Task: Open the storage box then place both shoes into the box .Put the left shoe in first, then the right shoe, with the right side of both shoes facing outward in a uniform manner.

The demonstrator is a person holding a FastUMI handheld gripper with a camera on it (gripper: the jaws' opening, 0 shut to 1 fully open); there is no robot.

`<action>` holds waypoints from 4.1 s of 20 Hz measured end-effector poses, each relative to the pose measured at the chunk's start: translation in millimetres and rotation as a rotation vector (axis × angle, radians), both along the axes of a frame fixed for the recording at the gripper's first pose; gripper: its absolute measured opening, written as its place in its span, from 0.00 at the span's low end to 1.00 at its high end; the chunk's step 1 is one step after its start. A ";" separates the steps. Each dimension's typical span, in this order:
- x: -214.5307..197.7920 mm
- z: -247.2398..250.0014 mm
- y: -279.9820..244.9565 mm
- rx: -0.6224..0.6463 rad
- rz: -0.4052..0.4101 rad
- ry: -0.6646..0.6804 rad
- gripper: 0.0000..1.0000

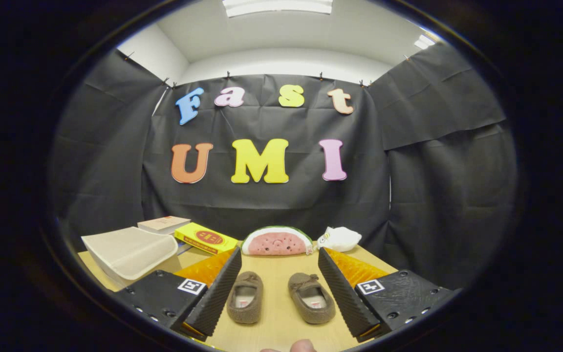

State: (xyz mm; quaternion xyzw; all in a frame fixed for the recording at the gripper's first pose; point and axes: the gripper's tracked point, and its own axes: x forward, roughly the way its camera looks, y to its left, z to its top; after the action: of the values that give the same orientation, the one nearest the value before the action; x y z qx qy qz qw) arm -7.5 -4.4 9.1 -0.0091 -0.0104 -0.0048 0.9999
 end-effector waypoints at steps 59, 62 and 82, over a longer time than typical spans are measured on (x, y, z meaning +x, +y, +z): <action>43.3 -75.6 271.0 0.895 0.687 0.500 0.07; 41.9 -56.7 279.7 0.813 0.705 0.469 0.00; 11.2 86.6 473.5 0.296 0.882 0.325 0.16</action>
State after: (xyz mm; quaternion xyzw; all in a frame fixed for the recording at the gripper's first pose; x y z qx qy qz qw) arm 3.7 469.1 95.7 0.1378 0.1438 0.4192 0.8858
